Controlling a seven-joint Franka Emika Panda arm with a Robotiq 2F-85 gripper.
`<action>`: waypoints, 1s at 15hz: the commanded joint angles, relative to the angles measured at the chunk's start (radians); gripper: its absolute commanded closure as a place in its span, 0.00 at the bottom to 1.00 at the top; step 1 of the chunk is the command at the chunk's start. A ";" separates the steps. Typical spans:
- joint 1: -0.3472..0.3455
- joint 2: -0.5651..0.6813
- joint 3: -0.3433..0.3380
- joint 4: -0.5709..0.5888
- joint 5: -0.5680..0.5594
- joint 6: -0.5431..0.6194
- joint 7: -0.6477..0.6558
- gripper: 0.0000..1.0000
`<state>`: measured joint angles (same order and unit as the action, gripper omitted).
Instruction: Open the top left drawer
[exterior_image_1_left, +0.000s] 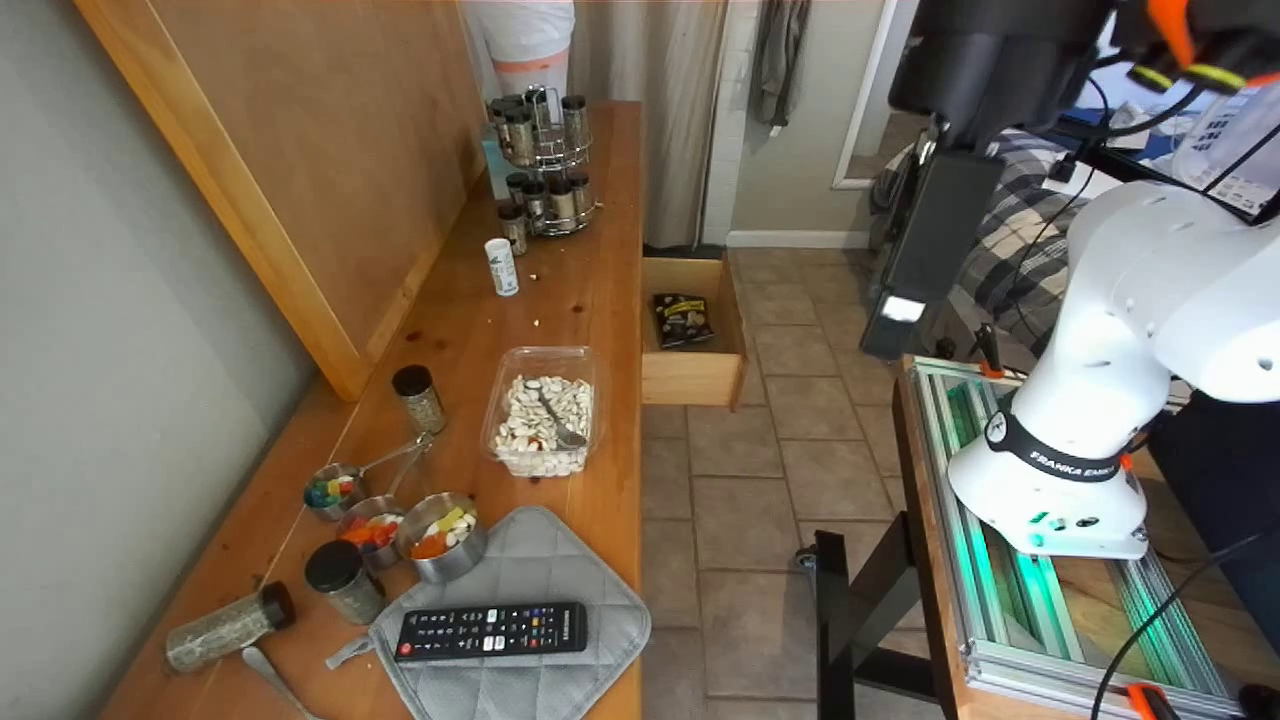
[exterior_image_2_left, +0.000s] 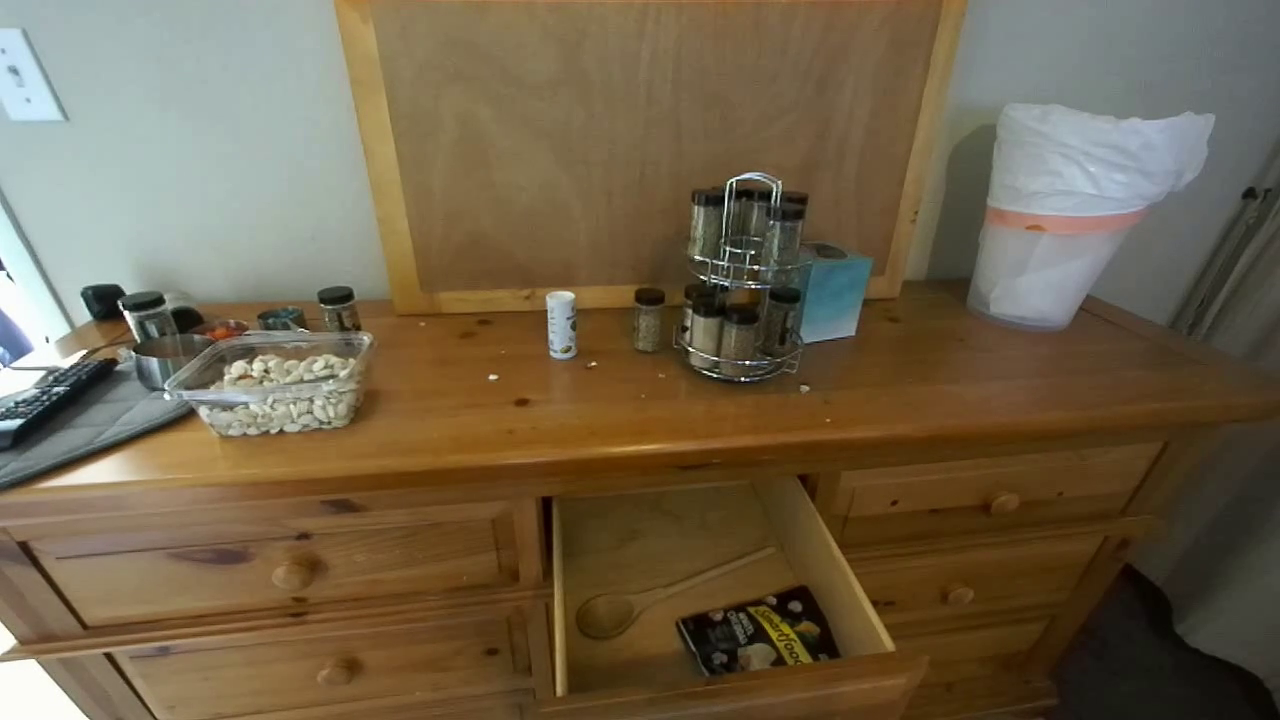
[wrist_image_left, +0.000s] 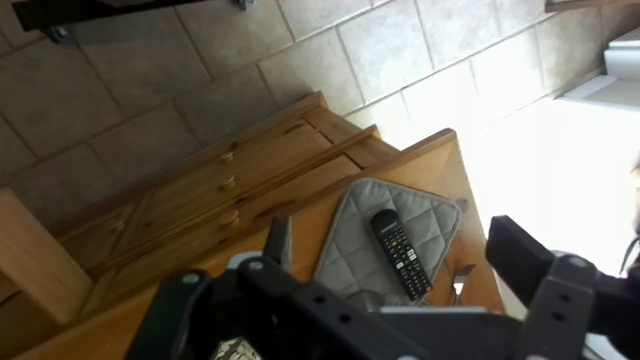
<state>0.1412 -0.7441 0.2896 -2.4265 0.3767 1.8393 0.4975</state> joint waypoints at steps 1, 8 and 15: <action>-0.047 0.034 0.084 -0.099 -0.097 0.180 -0.001 0.00; -0.046 0.166 0.149 -0.326 -0.251 0.581 0.017 0.00; -0.131 0.464 0.201 -0.348 -0.465 0.838 0.094 0.00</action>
<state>0.0532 -0.4033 0.4744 -2.7745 0.0062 2.5840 0.5377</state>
